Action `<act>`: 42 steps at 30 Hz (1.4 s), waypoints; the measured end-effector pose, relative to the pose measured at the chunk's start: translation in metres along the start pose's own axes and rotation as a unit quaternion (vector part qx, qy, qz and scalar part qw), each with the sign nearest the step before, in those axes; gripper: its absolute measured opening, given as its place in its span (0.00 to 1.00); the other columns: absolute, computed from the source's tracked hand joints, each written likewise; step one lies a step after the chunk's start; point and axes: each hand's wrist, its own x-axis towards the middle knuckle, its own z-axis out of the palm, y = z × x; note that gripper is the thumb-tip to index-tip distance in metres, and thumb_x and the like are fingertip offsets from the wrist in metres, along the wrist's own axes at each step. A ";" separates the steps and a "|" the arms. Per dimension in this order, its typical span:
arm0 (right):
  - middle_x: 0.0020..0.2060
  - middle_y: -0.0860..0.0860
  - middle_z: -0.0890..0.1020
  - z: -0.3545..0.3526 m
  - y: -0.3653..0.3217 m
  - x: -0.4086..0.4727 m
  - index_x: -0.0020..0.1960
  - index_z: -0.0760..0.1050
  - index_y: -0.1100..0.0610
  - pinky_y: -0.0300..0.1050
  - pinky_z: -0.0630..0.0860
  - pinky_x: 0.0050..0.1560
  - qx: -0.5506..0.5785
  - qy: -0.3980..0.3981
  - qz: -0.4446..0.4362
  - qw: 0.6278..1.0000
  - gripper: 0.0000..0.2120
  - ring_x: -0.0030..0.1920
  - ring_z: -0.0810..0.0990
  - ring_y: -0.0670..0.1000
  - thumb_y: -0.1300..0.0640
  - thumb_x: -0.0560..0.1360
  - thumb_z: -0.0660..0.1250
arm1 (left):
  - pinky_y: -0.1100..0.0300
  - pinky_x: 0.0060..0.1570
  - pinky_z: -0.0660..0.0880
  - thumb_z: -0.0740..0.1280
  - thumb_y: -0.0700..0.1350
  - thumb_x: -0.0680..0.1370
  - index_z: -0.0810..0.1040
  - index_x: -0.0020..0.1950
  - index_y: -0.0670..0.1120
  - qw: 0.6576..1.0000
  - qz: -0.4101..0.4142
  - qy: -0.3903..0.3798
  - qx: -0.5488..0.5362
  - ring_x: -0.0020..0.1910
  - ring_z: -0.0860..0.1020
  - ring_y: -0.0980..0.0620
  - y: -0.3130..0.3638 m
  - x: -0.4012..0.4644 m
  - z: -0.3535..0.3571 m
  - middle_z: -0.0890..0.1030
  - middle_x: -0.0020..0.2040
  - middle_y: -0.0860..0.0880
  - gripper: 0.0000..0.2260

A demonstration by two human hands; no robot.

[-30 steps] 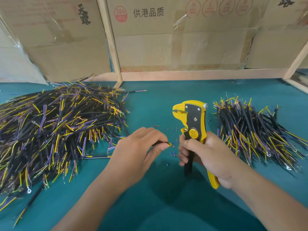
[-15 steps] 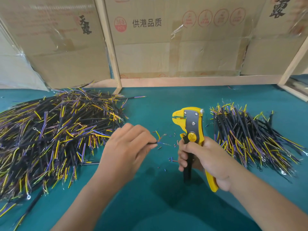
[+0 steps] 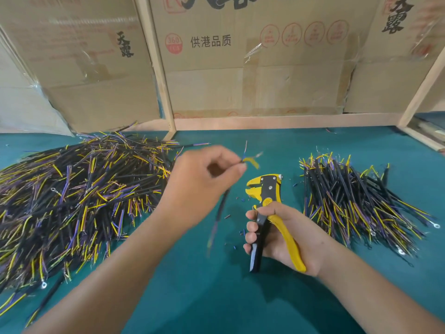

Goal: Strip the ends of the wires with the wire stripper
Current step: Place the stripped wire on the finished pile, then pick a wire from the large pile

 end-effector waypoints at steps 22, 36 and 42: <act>0.34 0.56 0.74 -0.010 0.007 0.014 0.38 0.81 0.62 0.54 0.80 0.40 0.032 0.013 0.004 0.999 0.09 0.32 0.74 0.57 0.55 0.66 0.72 | 0.53 0.46 0.74 0.66 0.41 0.78 0.79 0.45 0.45 0.972 0.013 -0.027 0.234 0.40 0.78 0.48 -0.047 0.046 0.010 0.81 0.39 0.51 0.04; 0.36 0.58 0.76 -0.035 0.014 0.035 0.45 0.83 0.62 0.61 0.79 0.46 -0.021 -0.023 -0.003 1.000 0.17 0.35 0.76 0.60 0.52 0.63 0.80 | 0.51 0.51 0.69 0.62 0.41 0.71 0.82 0.47 0.48 0.892 -0.034 -0.109 0.437 0.48 0.74 0.45 -0.098 -0.042 -0.074 0.81 0.44 0.53 0.10; 0.37 0.58 0.76 -0.038 0.014 0.037 0.46 0.83 0.61 0.61 0.79 0.47 -0.025 -0.025 0.003 0.999 0.17 0.35 0.77 0.60 0.52 0.64 0.80 | 0.52 0.56 0.67 0.70 0.44 0.74 0.81 0.51 0.50 0.868 -0.076 -0.092 0.481 0.53 0.73 0.46 -0.109 -0.043 -0.076 0.79 0.50 0.52 0.06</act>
